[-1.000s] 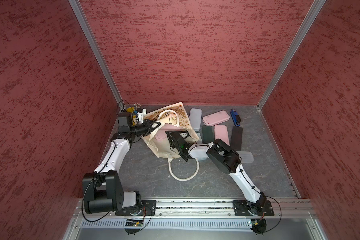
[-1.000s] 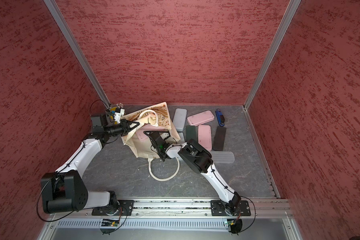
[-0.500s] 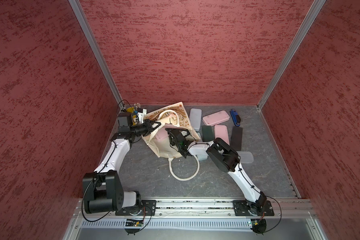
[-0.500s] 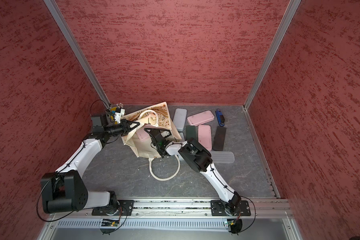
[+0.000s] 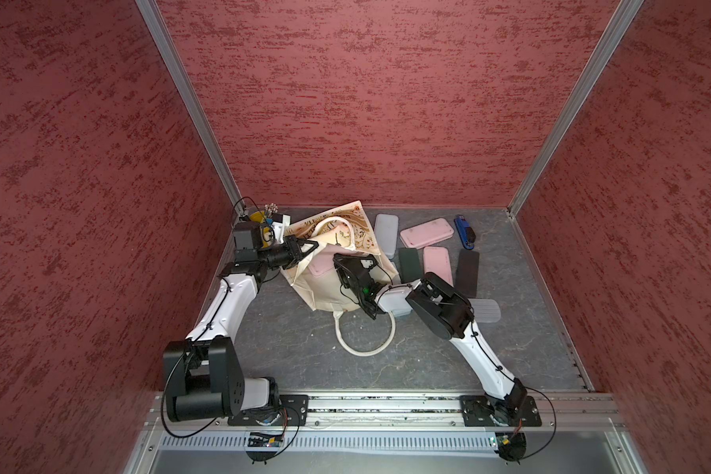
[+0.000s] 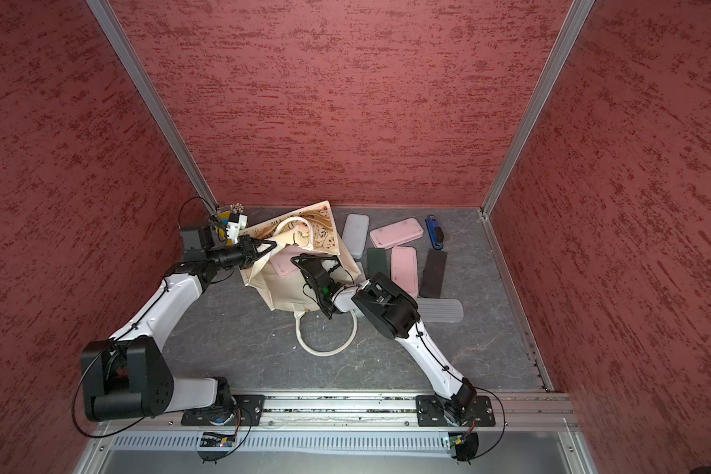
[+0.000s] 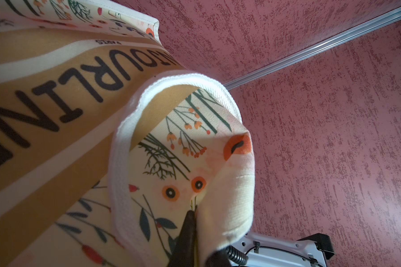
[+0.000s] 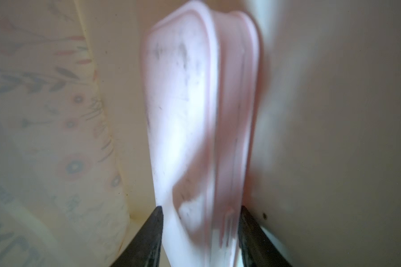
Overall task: Take out the pencil case from the canvas bag
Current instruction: Pick up the pencil case from the canvas bag.
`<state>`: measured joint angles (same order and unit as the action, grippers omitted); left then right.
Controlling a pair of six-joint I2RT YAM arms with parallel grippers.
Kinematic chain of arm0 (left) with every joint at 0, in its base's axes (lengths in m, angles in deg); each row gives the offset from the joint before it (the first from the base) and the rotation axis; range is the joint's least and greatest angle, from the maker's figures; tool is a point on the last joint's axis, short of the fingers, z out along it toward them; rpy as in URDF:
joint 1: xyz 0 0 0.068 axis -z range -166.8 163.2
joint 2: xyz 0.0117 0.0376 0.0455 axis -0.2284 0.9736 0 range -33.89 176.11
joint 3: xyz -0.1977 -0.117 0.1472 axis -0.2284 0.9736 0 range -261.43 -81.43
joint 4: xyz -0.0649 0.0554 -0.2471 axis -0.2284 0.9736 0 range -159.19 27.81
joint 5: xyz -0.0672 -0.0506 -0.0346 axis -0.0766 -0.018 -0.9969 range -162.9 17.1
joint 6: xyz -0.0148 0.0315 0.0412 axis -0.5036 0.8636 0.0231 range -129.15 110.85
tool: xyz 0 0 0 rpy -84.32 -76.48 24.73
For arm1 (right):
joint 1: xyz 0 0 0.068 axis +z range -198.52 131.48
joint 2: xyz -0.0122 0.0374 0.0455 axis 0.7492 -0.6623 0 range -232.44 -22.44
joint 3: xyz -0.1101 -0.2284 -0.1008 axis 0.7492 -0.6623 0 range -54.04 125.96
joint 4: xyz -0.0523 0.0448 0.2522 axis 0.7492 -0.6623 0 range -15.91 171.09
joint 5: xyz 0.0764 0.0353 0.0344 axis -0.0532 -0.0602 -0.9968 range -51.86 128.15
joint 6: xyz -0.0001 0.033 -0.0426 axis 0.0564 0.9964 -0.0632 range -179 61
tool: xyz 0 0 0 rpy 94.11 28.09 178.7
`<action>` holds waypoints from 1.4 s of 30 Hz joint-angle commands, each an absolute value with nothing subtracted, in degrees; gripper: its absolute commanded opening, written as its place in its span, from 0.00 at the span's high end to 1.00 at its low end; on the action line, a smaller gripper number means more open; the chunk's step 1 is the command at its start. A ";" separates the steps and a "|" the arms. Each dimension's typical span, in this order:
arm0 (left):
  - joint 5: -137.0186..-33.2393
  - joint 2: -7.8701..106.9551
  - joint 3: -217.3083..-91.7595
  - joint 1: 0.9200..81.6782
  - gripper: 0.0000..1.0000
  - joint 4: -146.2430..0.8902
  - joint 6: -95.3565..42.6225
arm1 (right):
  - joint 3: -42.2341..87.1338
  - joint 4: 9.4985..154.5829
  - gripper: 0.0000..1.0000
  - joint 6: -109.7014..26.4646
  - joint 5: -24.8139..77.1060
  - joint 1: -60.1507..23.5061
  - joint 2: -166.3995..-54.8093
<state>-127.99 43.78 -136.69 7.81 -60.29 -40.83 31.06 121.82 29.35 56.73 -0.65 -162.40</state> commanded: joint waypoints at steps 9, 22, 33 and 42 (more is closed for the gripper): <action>-129.57 44.16 -136.36 8.10 0.96 -61.70 -41.59 | 28.54 136.59 0.50 24.20 59.51 -1.42 -160.99; -129.59 44.07 -136.44 8.10 0.96 -61.65 -41.58 | 30.94 137.52 0.48 26.21 56.57 -1.42 -163.63; -129.70 43.90 -136.39 8.19 0.96 -61.65 -41.58 | 33.86 136.02 0.47 27.62 52.89 -1.42 -166.06; -129.68 43.56 -136.36 8.28 0.97 -61.79 -41.58 | 36.38 137.30 0.48 27.90 49.38 -1.42 -168.13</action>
<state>-128.06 43.80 -136.69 7.92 -61.14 -40.85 34.40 134.48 27.56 51.40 -1.13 -167.21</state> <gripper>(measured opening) 0.090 0.525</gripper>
